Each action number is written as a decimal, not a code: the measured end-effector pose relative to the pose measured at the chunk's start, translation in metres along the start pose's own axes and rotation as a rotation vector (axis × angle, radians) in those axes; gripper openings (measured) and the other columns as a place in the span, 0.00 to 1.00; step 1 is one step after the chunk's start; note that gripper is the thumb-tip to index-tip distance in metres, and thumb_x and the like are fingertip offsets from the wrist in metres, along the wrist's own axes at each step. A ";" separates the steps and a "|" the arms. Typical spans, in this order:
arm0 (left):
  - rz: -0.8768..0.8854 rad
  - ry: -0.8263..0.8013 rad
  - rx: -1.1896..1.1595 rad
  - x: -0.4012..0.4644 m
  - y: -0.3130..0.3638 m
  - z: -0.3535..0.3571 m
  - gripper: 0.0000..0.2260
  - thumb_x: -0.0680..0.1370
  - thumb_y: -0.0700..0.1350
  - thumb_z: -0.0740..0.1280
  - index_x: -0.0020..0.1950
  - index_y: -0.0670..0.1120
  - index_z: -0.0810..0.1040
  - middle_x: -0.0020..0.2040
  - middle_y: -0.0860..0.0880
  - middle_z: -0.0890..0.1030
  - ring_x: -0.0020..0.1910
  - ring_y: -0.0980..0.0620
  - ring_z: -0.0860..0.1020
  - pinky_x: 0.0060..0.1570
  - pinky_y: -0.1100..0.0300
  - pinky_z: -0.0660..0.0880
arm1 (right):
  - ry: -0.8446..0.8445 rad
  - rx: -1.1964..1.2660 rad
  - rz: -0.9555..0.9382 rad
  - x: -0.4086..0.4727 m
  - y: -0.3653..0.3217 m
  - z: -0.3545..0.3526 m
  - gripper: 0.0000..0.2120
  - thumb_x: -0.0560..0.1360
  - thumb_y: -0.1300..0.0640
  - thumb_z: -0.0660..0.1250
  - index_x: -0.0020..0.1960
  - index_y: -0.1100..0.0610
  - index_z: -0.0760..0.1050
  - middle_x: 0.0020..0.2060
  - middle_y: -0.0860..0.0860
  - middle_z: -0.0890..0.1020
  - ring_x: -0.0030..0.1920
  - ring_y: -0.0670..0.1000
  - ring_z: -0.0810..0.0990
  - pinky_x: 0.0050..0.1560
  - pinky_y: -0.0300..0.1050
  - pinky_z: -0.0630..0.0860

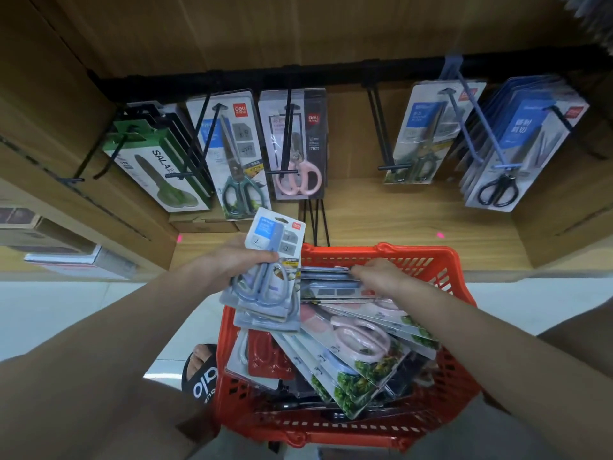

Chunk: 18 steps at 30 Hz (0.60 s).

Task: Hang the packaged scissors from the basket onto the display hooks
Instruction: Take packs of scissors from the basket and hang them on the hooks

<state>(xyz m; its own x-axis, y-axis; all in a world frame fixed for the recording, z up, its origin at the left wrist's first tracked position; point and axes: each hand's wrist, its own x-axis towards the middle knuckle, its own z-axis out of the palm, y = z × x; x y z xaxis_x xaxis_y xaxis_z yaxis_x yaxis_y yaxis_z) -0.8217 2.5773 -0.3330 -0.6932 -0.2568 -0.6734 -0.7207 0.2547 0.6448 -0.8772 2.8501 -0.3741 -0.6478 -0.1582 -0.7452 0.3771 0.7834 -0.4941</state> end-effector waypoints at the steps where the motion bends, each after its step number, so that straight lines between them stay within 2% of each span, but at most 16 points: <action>1: 0.012 0.001 0.006 0.001 0.000 0.002 0.07 0.77 0.47 0.78 0.51 0.56 0.83 0.40 0.60 0.87 0.44 0.57 0.83 0.30 0.65 0.76 | 0.008 0.016 0.013 0.004 0.001 0.001 0.20 0.83 0.45 0.63 0.61 0.61 0.80 0.56 0.58 0.83 0.52 0.55 0.82 0.62 0.57 0.80; 3: 0.028 -0.012 0.008 0.001 0.000 0.005 0.07 0.78 0.46 0.77 0.52 0.56 0.83 0.40 0.60 0.87 0.44 0.56 0.83 0.27 0.66 0.77 | 0.009 -0.002 0.015 0.011 0.001 0.003 0.22 0.82 0.43 0.64 0.63 0.59 0.79 0.56 0.56 0.83 0.56 0.57 0.82 0.64 0.58 0.80; 6: 0.042 -0.024 0.026 0.000 -0.002 0.005 0.09 0.79 0.44 0.76 0.56 0.56 0.82 0.49 0.56 0.87 0.48 0.56 0.83 0.26 0.69 0.77 | -0.019 -0.113 -0.079 0.018 -0.003 0.011 0.25 0.79 0.44 0.68 0.74 0.50 0.74 0.69 0.53 0.78 0.70 0.59 0.74 0.71 0.56 0.74; 8: 0.042 -0.009 0.022 0.001 -0.004 0.003 0.09 0.79 0.43 0.76 0.55 0.56 0.81 0.51 0.55 0.85 0.48 0.56 0.82 0.26 0.70 0.76 | -0.043 -0.235 -0.185 0.023 -0.006 0.015 0.26 0.79 0.45 0.70 0.76 0.48 0.73 0.74 0.53 0.75 0.73 0.58 0.73 0.74 0.53 0.70; 10: 0.031 0.017 0.013 0.001 -0.007 -0.002 0.09 0.79 0.44 0.76 0.55 0.55 0.81 0.51 0.55 0.85 0.48 0.56 0.81 0.26 0.68 0.77 | -0.073 -0.376 -0.289 0.027 -0.006 0.015 0.26 0.81 0.45 0.69 0.76 0.49 0.72 0.74 0.52 0.75 0.71 0.56 0.75 0.73 0.53 0.72; 12: 0.023 0.029 0.015 0.001 -0.010 -0.007 0.13 0.79 0.45 0.76 0.63 0.51 0.81 0.56 0.51 0.85 0.52 0.53 0.82 0.35 0.62 0.77 | -0.080 -0.564 -0.368 0.029 -0.005 0.012 0.26 0.82 0.43 0.67 0.77 0.48 0.71 0.71 0.52 0.77 0.68 0.56 0.78 0.69 0.55 0.75; 14: 0.008 0.046 0.004 0.002 -0.013 -0.011 0.18 0.79 0.47 0.76 0.68 0.49 0.79 0.60 0.49 0.85 0.56 0.51 0.81 0.43 0.59 0.74 | -0.010 -0.826 -0.462 0.029 -0.006 0.010 0.22 0.84 0.43 0.62 0.75 0.50 0.71 0.65 0.54 0.81 0.61 0.57 0.81 0.62 0.55 0.79; 17: 0.010 0.055 -0.026 0.002 -0.015 -0.013 0.20 0.78 0.49 0.77 0.69 0.48 0.79 0.59 0.49 0.85 0.55 0.51 0.81 0.45 0.59 0.73 | 0.107 -1.139 -0.611 0.024 -0.010 0.012 0.14 0.86 0.56 0.59 0.70 0.53 0.71 0.53 0.53 0.83 0.49 0.57 0.83 0.44 0.52 0.78; 18: 0.011 0.061 -0.030 0.002 -0.015 -0.013 0.20 0.78 0.49 0.77 0.68 0.48 0.79 0.59 0.49 0.85 0.56 0.50 0.81 0.47 0.58 0.74 | 0.122 -1.200 -0.642 0.020 -0.011 0.012 0.16 0.83 0.62 0.60 0.70 0.54 0.70 0.51 0.53 0.82 0.45 0.57 0.83 0.40 0.51 0.75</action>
<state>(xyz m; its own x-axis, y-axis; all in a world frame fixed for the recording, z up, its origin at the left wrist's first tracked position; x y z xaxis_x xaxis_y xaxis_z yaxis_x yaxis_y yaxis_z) -0.8123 2.5607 -0.3386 -0.6993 -0.3108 -0.6437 -0.7125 0.2299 0.6630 -0.8864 2.8312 -0.3895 -0.5671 -0.6839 -0.4590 -0.7701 0.6379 0.0008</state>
